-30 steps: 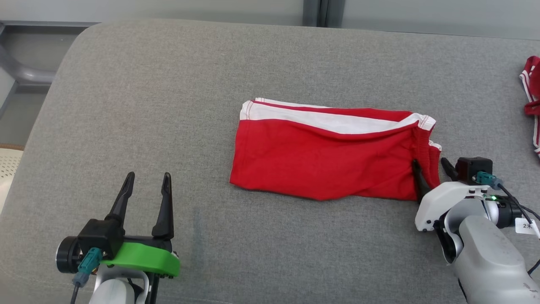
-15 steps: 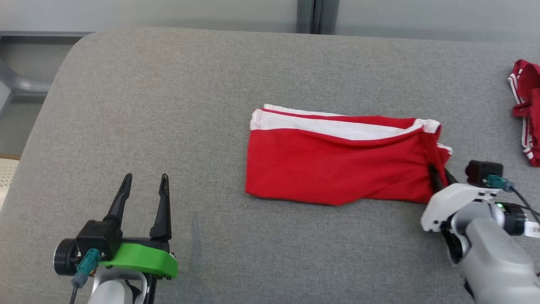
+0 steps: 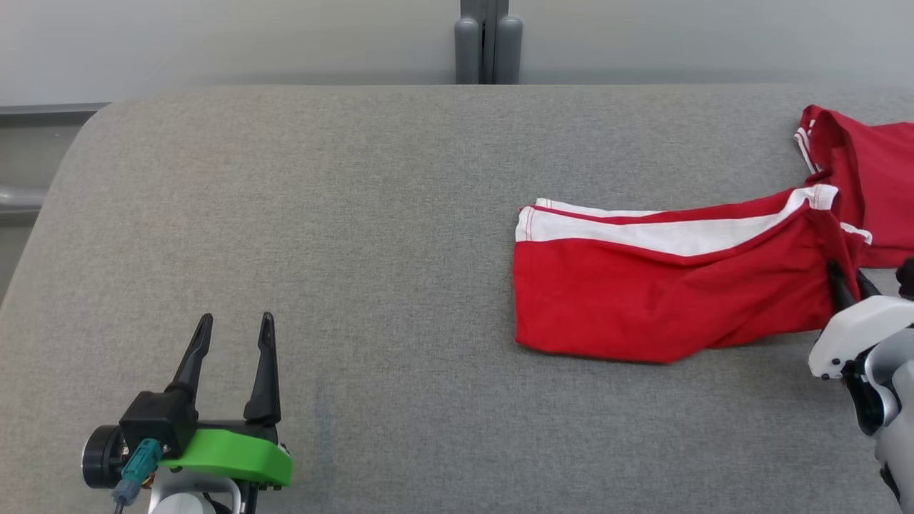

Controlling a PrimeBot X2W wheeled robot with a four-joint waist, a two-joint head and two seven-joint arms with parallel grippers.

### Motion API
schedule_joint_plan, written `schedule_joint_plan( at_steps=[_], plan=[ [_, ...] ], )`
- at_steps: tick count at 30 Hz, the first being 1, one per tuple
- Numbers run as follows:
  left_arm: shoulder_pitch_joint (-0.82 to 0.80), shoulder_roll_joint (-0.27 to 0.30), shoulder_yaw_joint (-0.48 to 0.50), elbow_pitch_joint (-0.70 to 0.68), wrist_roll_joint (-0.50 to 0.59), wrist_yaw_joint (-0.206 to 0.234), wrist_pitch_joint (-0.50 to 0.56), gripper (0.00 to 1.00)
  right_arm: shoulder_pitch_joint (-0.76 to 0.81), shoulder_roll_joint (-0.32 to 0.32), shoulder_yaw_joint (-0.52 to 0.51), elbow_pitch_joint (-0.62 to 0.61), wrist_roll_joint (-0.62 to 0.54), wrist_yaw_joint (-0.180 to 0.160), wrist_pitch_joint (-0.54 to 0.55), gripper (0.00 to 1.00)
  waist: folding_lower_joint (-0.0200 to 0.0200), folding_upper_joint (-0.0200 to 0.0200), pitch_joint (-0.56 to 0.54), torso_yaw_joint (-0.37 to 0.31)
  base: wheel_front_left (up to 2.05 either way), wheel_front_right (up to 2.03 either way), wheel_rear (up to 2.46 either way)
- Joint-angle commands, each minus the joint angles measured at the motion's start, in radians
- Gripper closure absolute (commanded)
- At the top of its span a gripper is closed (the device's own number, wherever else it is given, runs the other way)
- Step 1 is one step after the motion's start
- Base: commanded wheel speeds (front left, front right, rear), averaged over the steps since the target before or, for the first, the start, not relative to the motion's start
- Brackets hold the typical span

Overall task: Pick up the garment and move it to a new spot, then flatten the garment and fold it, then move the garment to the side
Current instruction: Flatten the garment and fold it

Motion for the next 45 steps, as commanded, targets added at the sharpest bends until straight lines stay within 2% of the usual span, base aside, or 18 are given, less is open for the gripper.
schedule_joint_plan(
  at_steps=[1,11,19,27,34,35,36,37,41,45],
  plan=[
    [0.012,0.000,0.004,0.001,0.006,-0.002,-0.003,0.00,-0.009,0.005,0.016,-0.024,0.020,-0.002,0.008,1.00,0.0000,-0.0001,-0.010,-0.015,0.00,0.00,0.00],
    [0.014,-0.002,0.002,0.013,0.004,-0.002,-0.003,0.00,-0.005,0.057,0.123,-0.220,0.162,-0.002,0.131,1.00,0.0000,-0.0001,-0.028,-0.032,0.00,0.00,0.00],
    [0.013,-0.005,-0.004,0.020,0.000,-0.002,-0.003,0.00,-0.016,0.144,0.165,-0.345,0.293,-0.002,0.270,1.00,0.0000,-0.0001,-0.026,-0.019,0.00,0.00,0.00],
    [-0.006,-0.009,-0.017,0.024,-0.002,-0.002,-0.003,0.00,-0.051,0.243,0.176,-0.338,0.294,-0.001,0.333,1.00,0.0000,-0.0001,-0.007,0.012,0.00,0.00,0.00],
    [-0.026,-0.010,-0.031,0.032,-0.005,-0.002,-0.003,0.00,-0.082,0.309,0.171,-0.259,0.236,-0.001,0.314,1.00,0.0000,-0.0001,0.014,0.043,0.00,0.00,0.00],
    [-0.028,-0.011,-0.033,0.033,-0.006,-0.002,-0.003,0.00,-0.082,0.313,0.172,-0.246,0.224,-0.001,0.309,0.95,0.0000,-0.0001,0.015,0.047,0.00,0.00,0.00],
    [-0.030,-0.011,-0.034,0.036,-0.007,-0.002,-0.003,0.00,-0.085,0.317,0.178,-0.233,0.206,-0.001,0.299,0.29,0.0000,-0.0001,0.015,0.050,0.00,0.00,0.00],
    [-0.029,-0.011,-0.035,0.037,-0.007,-0.002,-0.003,0.00,-0.085,0.319,0.181,-0.223,0.195,-0.001,0.292,0.00,0.0000,-0.0001,0.015,0.052,0.00,0.00,0.00],
    [-0.021,-0.011,-0.028,0.041,-0.009,-0.001,-0.003,0.00,-0.075,0.304,0.199,-0.221,0.164,-0.001,0.238,0.00,0.0000,-0.0001,0.003,0.054,0.00,0.00,0.00],
    [0.002,-0.011,-0.010,0.041,0.001,0.005,-0.003,0.00,-0.045,0.262,0.225,-0.267,0.149,-0.001,0.163,0.00,0.0000,-0.0001,-0.019,0.038,0.00,0.00,0.00]
  ],
)
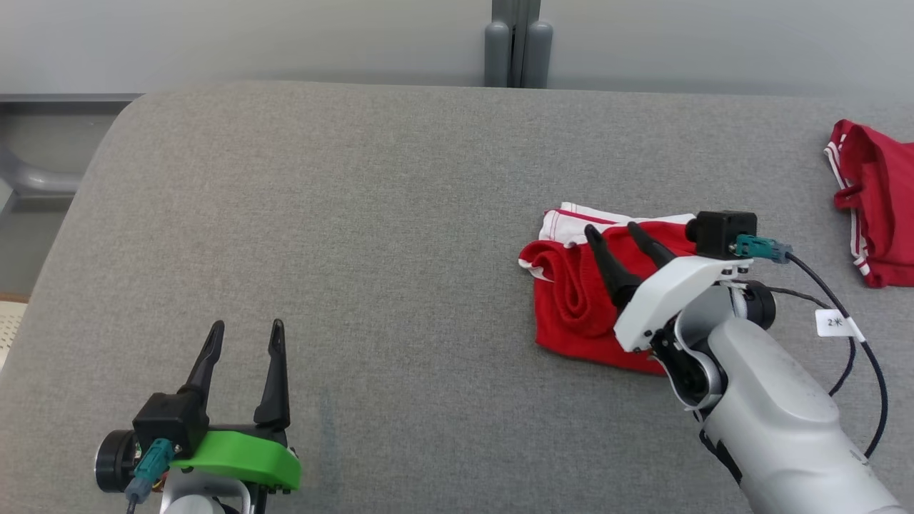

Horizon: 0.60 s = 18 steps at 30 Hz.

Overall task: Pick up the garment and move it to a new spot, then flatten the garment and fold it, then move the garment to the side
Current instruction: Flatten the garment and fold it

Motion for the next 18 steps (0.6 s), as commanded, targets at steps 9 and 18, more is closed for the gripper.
schedule_joint_plan(
  at_steps=[9,18],
  plan=[
    [0.041,0.001,0.048,-0.015,0.034,0.013,-0.003,0.00,0.134,-0.131,-0.015,-0.122,-0.036,0.000,-0.174,0.00,-0.0001,0.0000,-0.053,-0.063,0.00,0.00,0.00],
    [0.068,0.001,0.074,-0.033,0.046,0.029,-0.003,0.00,0.297,-0.155,-0.108,-0.284,-0.099,0.000,-0.225,0.00,-0.0001,0.0000,-0.077,-0.113,0.00,0.00,0.00]
  ],
)
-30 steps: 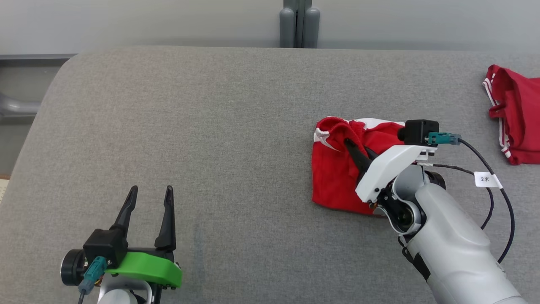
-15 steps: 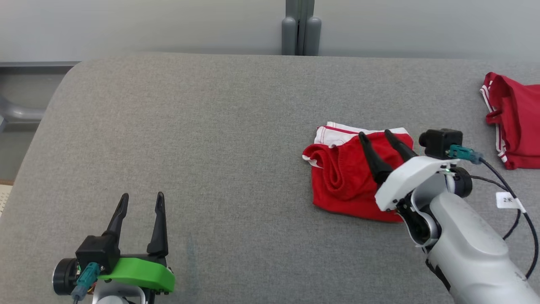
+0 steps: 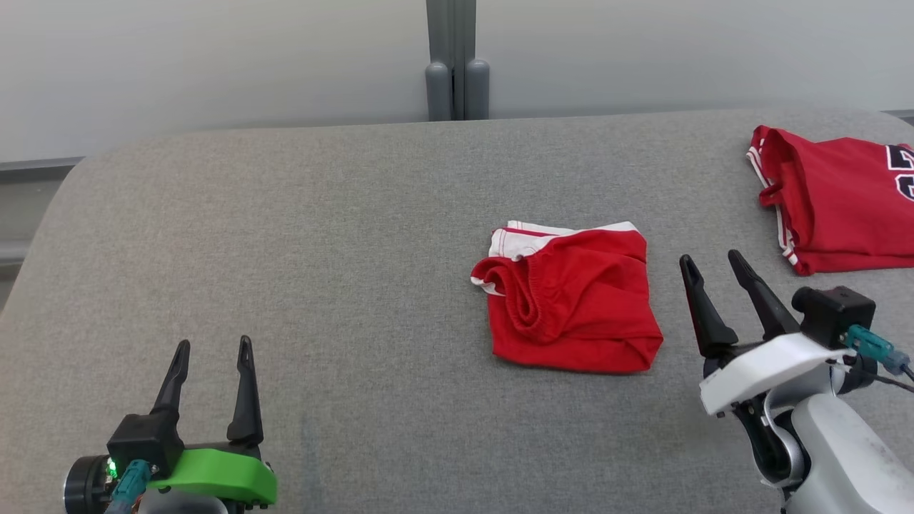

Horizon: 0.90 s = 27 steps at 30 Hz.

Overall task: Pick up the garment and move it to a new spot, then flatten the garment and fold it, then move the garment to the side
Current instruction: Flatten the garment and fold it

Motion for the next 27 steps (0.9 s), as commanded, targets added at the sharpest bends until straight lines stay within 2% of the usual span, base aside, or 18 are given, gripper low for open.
schedule_joint_plan(
  at_steps=[1,12,20,27],
  plan=[
    [0.019,0.002,0.008,-0.001,0.007,0.005,-0.003,0.00,0.034,0.003,-0.018,-0.032,-0.015,0.000,-0.007,0.00,-0.0001,0.0000,-0.015,-0.016,0.00,0.00,0.00],
    [0.040,0.002,0.041,-0.010,0.023,-0.003,-0.003,0.00,0.264,0.104,-0.162,-0.263,-0.128,0.000,-0.007,0.00,-0.0001,0.0000,-0.047,-0.041,0.00,0.00,0.00],
    [0.047,0.002,0.037,-0.011,0.019,-0.007,-0.003,0.00,0.333,0.143,-0.193,-0.307,-0.228,0.000,-0.007,0.00,-0.0001,0.0000,-0.052,-0.034,0.00,0.00,0.00],
    [0.054,0.002,0.036,-0.008,0.016,-0.010,-0.003,0.00,0.330,0.164,-0.223,-0.296,-0.262,0.000,-0.007,0.00,-0.0001,0.0000,-0.057,-0.028,0.00,0.00,0.00]
  ],
)
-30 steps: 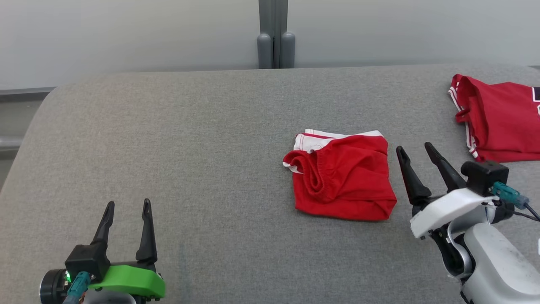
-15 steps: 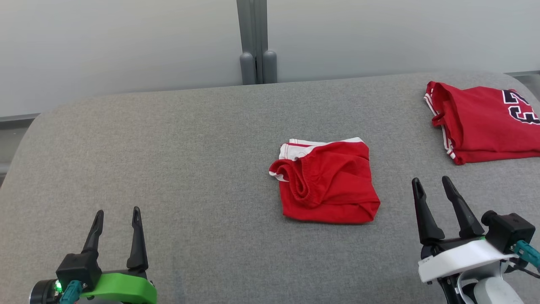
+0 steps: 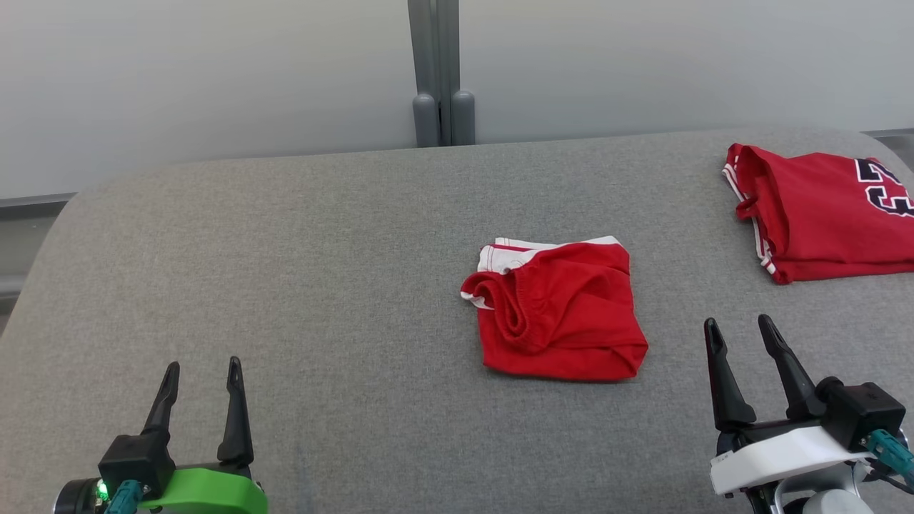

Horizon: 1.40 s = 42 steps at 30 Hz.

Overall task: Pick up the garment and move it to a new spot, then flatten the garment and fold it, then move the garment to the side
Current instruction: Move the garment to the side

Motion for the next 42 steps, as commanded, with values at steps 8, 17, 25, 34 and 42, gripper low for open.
schedule_joint_plan(
  at_steps=[8,17,25,34,42],
  plan=[
    [0.018,0.002,-0.002,0.000,-0.003,-0.009,-0.003,0.00,-0.015,0.007,-0.012,0.021,-0.029,0.000,-0.004,0.00,0.0000,0.0000,-0.003,0.008,0.00,0.00,0.00],
    [0.014,0.002,-0.012,0.005,-0.014,-0.015,-0.003,0.00,-0.031,0.004,-0.006,0.056,-0.045,0.000,-0.004,0.00,0.0000,0.0000,0.002,0.016,0.00,0.00,0.00],
    [0.012,0.007,-0.016,0.006,-0.021,-0.020,-0.003,0.00,-0.044,0.001,0.002,0.080,-0.052,0.000,-0.004,0.00,0.0000,0.0000,0.003,0.020,0.00,0.00,0.00],
    [0.010,0.006,-0.011,0.012,-0.012,-0.019,-0.003,0.00,-0.050,-0.004,0.012,0.094,-0.048,0.000,-0.004,0.00,0.0000,0.0000,0.005,0.020,0.00,0.00,0.00],
    [0.004,0.006,-0.009,0.017,-0.006,-0.020,-0.003,0.00,-0.053,-0.003,0.014,0.103,-0.054,0.000,-0.004,0.00,0.0000,0.0000,0.009,0.021,0.00,0.00,0.00]
  ],
)
